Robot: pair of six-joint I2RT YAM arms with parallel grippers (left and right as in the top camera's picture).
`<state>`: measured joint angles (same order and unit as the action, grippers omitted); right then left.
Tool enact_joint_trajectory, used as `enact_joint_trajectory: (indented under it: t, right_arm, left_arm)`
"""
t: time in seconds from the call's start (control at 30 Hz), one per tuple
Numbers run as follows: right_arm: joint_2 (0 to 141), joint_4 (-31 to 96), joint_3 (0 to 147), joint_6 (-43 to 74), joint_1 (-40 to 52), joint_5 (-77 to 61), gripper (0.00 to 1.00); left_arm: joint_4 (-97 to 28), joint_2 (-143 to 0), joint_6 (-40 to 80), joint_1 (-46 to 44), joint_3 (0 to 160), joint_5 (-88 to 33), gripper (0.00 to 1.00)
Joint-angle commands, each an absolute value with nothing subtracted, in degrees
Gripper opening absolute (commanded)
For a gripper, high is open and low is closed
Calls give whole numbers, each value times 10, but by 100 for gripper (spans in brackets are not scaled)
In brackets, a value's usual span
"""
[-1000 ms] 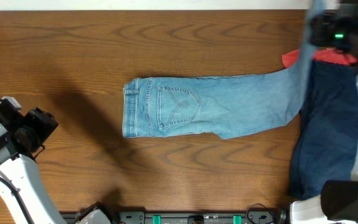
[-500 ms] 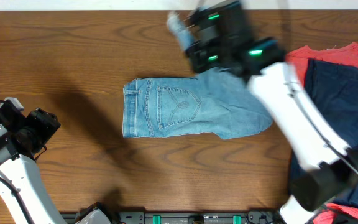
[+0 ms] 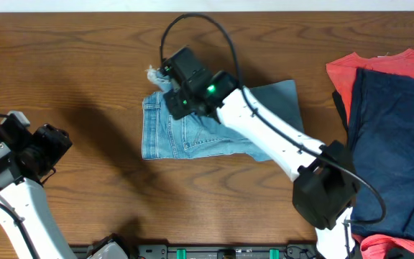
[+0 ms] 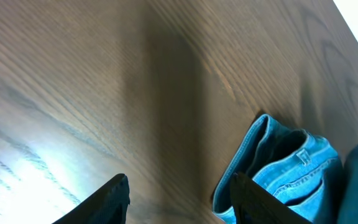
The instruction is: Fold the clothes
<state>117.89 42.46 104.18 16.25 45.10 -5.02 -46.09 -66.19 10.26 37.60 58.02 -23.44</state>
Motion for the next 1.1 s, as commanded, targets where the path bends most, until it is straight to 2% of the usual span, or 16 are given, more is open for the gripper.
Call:
enact_joint_trajectory:
  t: [0.0,0.2,0.23,0.3,0.37,0.4,0.47,0.57,0.7,0.8,0.9,0.97,1.03,1.07]
  right_arm:
    - [1187,422,1049,182,474,-43,1]
    - [1187,436,1049,182,495,-26,1]
    - [1187,442,1049,182,495,-18,5]
    - [1187,450,1049,182,495,-7,23]
    - [1187,457,1049,182,495,3,51]
    - [1187,460,1049,181,494,6,58]
    - [1187,466,1049,167,493,7,63]
    - [1180,465,1050,149,484,7,64]
    - [1152,472,1050,152,453,6,61]
    - [1119,493,1050,156,416,6,53]
    - [1088,532,1050,185,371,6,46]
    - [1073,570,1050,223,336,6,38]
    - [1064,615,1050,273,300,4,15]
    - [1064,638,1050,291,281,-5,9]
  left_arm:
    - [-460,-658,97,368,592,-240,54]
    - [-460,-659,97,368,592,-240,55]
    - [-460,-659,97,368,592,-240,55]
    - [-460,-659,97,368,592,-240,55]
    - [-460,-659,97,368,592,-240,55]
    - [-460,-659,97,368,592,-240,55]
    - [-460,-659,97,368,592,-240,55]
    - [-460,-659,97,368,592,-240,55]
    - [-444,-659,72,358,592,-302,56]
    - [-421,-659,18,325,592,-409,55]
    - [-420,-662,-23,265,592,-435,55]
    - [-419,-668,-51,214,592,-435,54]
    - [-414,-682,-83,158,592,-434,50]
    - [-410,-693,-100,128,592,-423,49]
